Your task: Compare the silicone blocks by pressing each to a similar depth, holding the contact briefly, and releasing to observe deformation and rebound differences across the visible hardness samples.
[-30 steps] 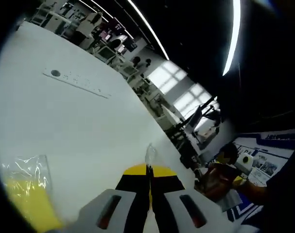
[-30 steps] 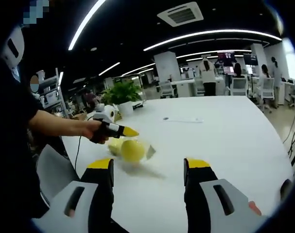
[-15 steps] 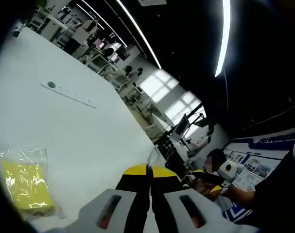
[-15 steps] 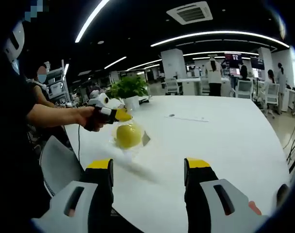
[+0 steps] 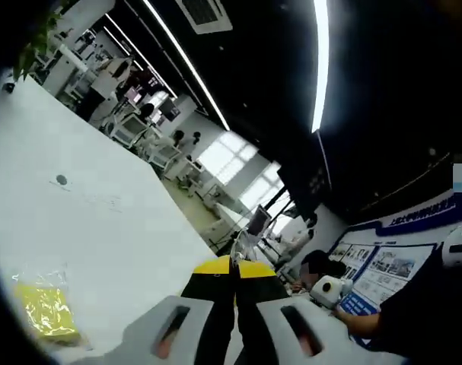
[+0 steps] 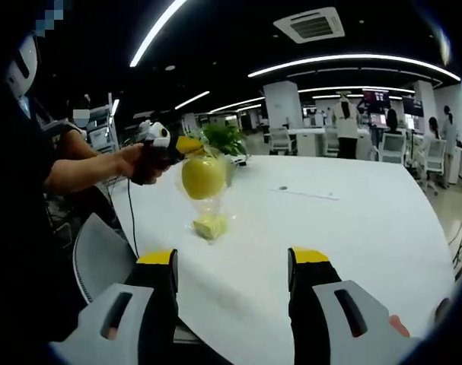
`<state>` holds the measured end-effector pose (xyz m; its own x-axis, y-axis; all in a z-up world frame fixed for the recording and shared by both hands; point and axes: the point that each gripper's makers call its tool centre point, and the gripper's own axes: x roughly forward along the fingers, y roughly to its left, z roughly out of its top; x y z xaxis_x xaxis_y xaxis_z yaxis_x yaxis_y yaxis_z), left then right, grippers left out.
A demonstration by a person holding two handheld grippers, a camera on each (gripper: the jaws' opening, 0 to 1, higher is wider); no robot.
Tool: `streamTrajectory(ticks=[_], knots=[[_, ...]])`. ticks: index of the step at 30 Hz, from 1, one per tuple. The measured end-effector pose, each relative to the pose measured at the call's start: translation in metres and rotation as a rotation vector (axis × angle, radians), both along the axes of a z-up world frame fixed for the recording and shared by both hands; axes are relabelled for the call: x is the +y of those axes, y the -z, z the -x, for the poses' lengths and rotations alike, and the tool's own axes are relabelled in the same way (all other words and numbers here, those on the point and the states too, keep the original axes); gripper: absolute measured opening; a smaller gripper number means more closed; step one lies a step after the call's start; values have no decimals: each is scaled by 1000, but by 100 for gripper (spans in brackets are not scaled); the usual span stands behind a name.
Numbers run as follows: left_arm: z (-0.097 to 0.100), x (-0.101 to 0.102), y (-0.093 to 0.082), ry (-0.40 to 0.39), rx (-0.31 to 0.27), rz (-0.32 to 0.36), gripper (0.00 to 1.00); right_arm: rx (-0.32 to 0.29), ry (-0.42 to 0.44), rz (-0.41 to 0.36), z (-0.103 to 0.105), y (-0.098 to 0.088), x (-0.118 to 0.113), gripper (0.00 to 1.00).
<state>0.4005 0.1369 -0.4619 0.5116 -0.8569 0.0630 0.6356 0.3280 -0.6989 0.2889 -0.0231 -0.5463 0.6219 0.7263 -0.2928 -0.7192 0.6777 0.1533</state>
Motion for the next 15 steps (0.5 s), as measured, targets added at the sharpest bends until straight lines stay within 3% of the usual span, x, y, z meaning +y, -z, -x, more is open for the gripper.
streamTrajectory(ticks=[10, 15], knots=[[8, 6, -74, 2, -68, 167, 0, -23, -58, -16, -2, -14, 19, 54], [11, 7, -88, 4, -80, 196, 0, -41, -86, -23, -7, -22, 27, 55]])
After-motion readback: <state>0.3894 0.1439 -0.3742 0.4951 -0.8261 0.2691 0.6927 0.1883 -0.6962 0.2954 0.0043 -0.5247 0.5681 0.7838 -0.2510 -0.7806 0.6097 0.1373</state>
